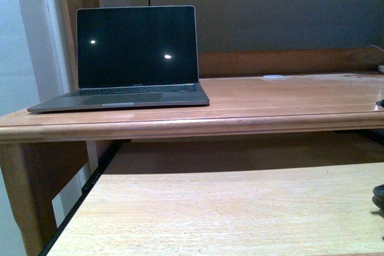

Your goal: Place mouse

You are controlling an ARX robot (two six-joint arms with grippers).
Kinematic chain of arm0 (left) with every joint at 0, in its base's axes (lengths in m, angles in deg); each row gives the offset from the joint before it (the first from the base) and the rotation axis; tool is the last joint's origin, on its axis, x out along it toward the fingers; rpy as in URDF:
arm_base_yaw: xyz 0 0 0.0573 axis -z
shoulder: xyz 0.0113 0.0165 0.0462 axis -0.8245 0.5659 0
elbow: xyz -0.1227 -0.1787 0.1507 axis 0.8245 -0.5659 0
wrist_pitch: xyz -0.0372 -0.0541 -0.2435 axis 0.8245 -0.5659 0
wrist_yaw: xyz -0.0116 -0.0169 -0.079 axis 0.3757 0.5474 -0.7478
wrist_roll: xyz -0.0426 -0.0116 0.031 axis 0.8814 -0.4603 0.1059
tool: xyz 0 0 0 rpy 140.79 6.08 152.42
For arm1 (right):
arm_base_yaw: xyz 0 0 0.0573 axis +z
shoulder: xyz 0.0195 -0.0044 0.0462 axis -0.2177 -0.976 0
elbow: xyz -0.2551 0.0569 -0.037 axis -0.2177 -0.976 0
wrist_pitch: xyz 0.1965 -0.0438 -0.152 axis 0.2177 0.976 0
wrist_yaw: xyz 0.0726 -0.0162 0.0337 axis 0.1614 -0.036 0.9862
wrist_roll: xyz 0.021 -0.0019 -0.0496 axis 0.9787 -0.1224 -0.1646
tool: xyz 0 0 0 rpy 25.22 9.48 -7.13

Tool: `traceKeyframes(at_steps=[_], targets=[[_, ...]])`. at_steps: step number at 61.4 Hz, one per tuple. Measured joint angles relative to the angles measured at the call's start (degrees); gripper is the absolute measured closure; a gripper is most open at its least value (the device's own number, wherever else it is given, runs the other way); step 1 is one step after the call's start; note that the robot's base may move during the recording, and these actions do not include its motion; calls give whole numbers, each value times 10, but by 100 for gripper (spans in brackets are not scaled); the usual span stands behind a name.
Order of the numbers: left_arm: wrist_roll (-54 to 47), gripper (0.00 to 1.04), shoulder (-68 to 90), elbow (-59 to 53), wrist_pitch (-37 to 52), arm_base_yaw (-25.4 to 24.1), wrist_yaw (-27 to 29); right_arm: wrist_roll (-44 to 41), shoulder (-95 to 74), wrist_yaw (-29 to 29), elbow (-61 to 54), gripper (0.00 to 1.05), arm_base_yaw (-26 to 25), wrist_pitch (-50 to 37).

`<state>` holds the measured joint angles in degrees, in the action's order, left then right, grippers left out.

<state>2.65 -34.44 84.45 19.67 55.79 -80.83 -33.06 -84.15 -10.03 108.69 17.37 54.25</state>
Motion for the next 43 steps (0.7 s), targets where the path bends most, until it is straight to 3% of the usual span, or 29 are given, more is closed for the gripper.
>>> traceKeyframes(at_steps=[14, 29, 43], targets=[[0, 49, 0, 0, 0, 0, 0, 51, 3, -12, 111, 43, 54, 21], [0, 9, 0, 0, 0, 0, 0, 105, -125, -105, 291, 43, 138, -7], [-1, 8, 0, 0, 0, 0, 0, 106, -285, -204, 445, 43, 179, -21]])
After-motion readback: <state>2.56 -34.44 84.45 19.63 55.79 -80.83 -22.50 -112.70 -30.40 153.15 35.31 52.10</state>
